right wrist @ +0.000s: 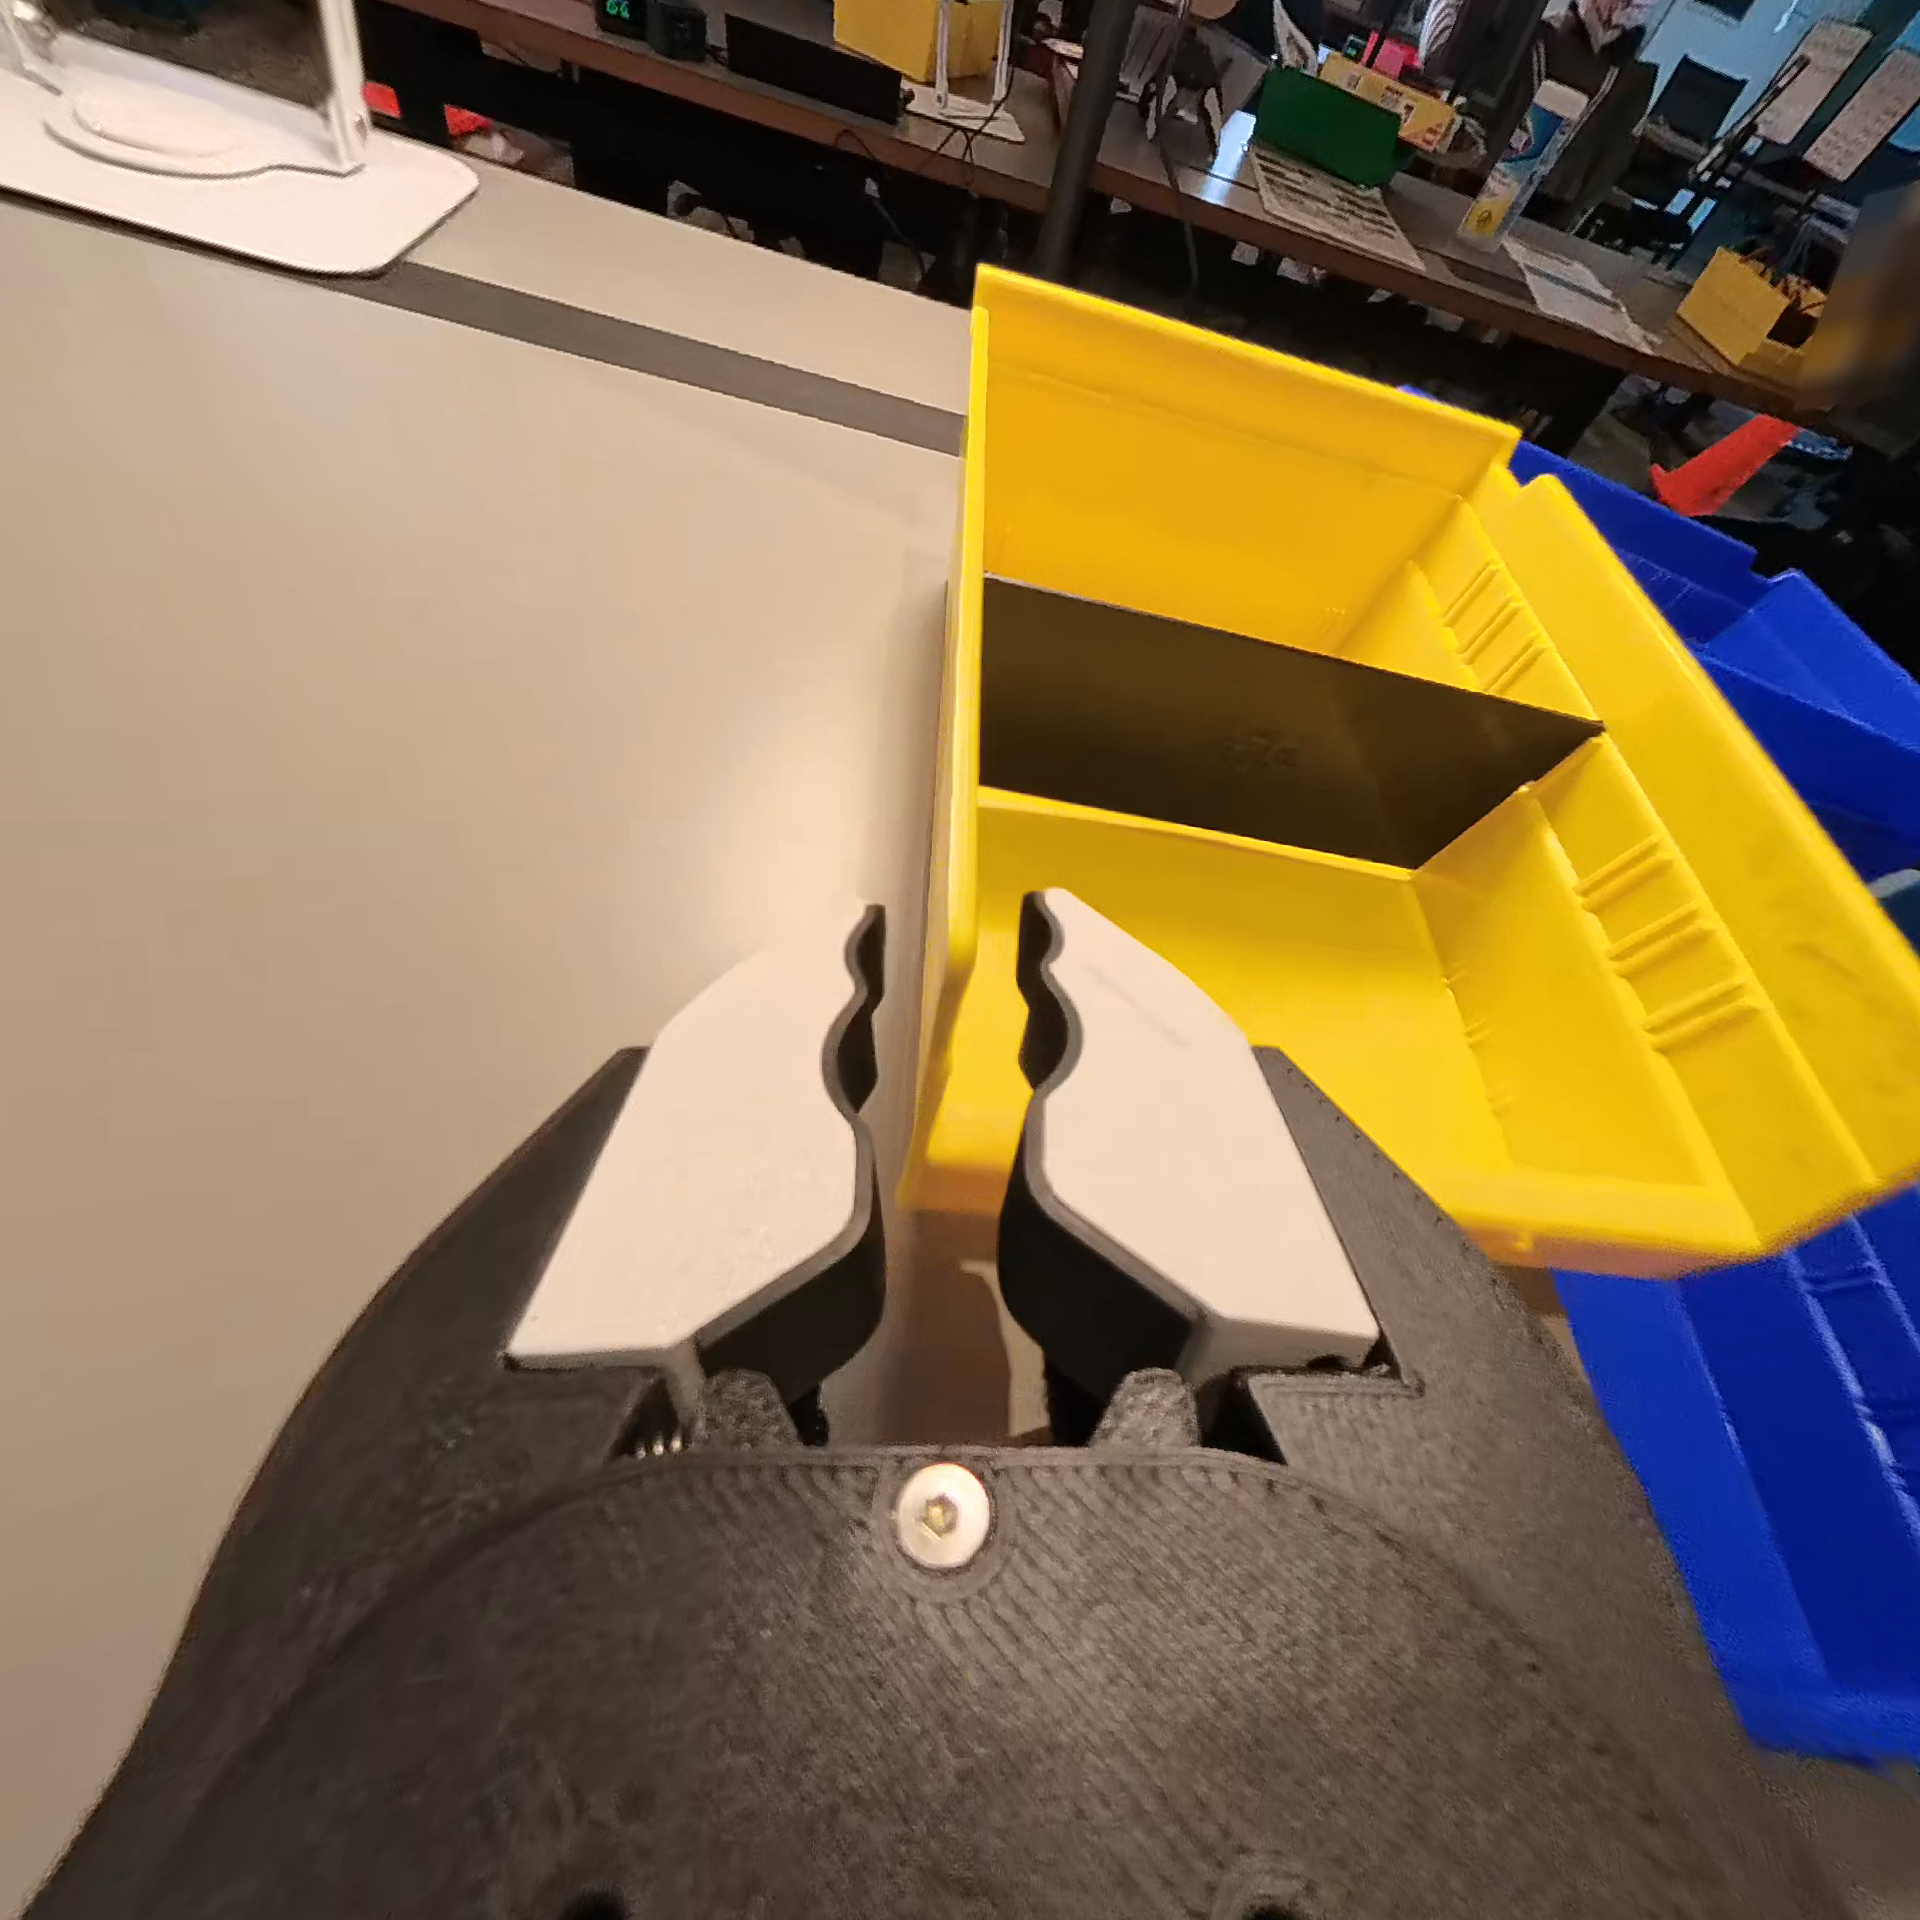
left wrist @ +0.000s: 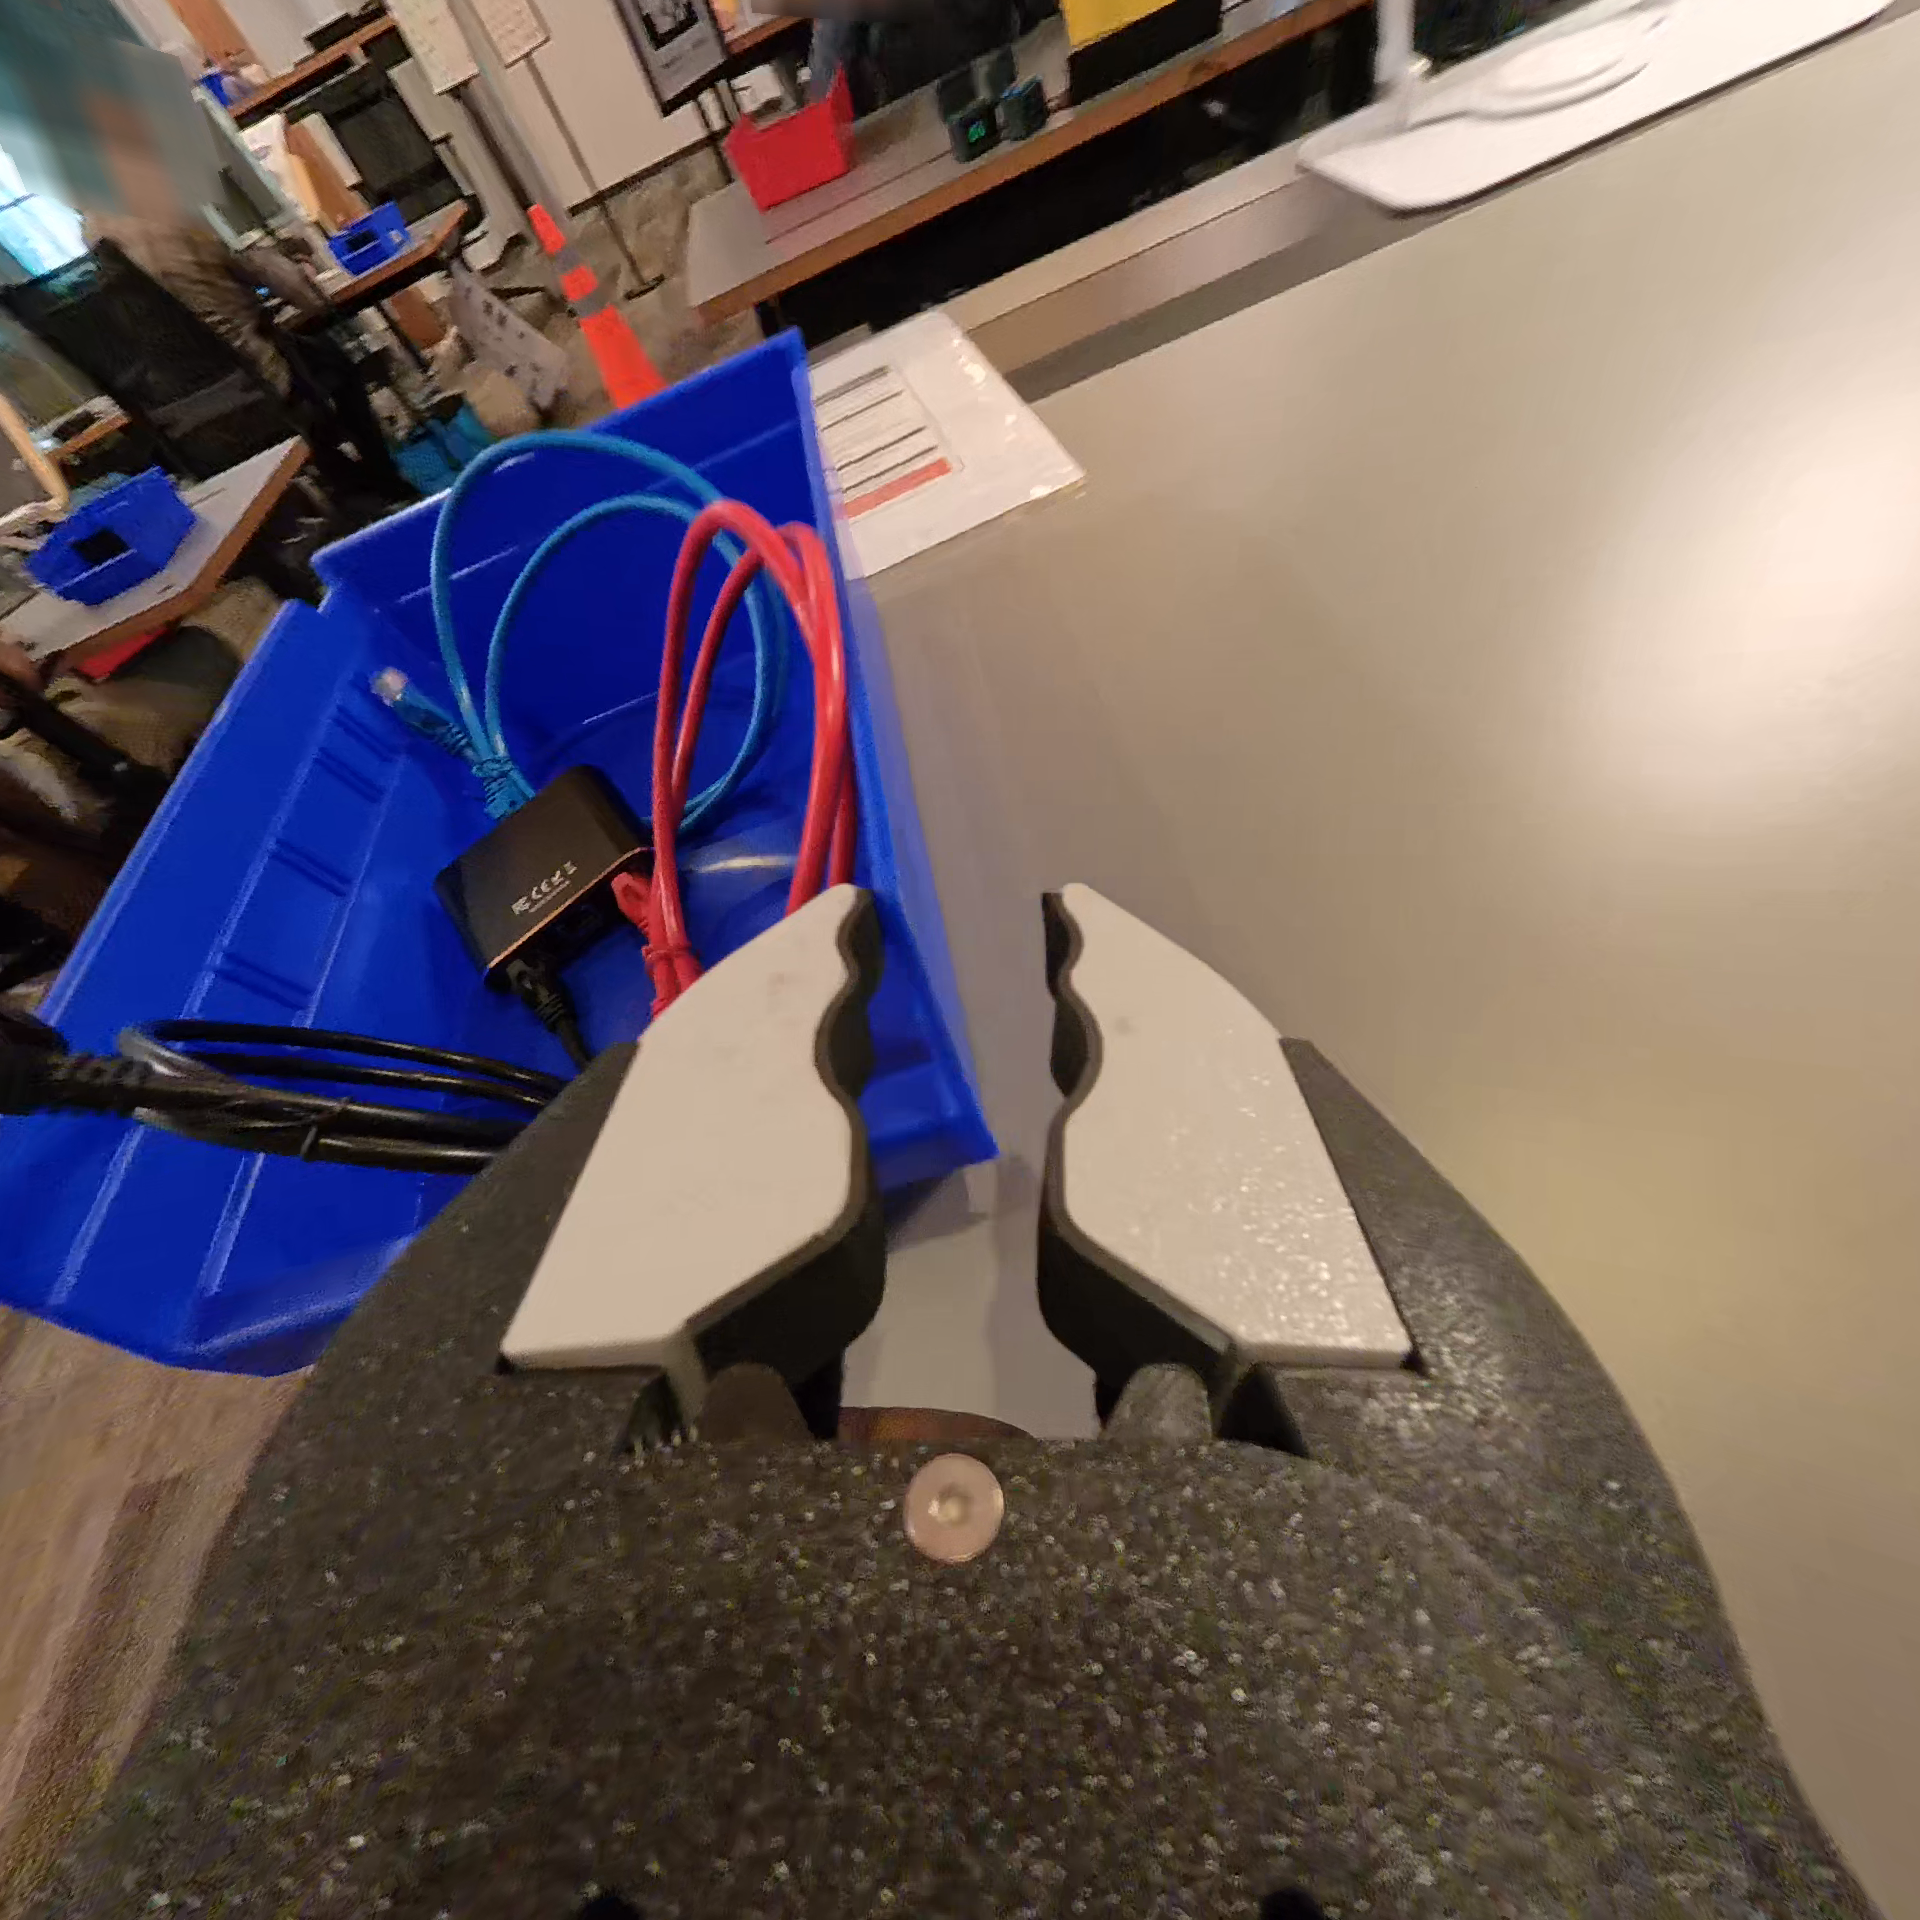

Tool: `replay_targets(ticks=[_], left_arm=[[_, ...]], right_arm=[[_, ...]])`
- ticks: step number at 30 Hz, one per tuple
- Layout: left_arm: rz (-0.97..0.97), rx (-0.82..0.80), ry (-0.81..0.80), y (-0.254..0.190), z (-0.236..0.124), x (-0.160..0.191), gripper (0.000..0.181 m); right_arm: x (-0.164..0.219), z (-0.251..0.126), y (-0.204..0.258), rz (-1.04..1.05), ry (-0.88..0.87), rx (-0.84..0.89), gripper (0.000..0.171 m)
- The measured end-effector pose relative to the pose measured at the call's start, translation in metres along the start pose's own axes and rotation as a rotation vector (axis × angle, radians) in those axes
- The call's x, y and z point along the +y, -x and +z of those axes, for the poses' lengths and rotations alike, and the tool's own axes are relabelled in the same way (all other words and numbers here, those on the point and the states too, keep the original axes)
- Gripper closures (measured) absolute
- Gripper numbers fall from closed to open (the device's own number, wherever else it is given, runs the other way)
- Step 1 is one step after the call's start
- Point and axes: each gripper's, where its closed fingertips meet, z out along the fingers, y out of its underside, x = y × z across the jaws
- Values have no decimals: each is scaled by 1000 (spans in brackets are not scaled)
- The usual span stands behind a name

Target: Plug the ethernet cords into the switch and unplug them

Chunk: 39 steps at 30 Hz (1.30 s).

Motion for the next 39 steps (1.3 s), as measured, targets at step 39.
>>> replay_targets(ticks=[39], left_arm=[[584,297,1134,164,130,74,115]], right_arm=[[24,10,223,-393,168,-617,151]])
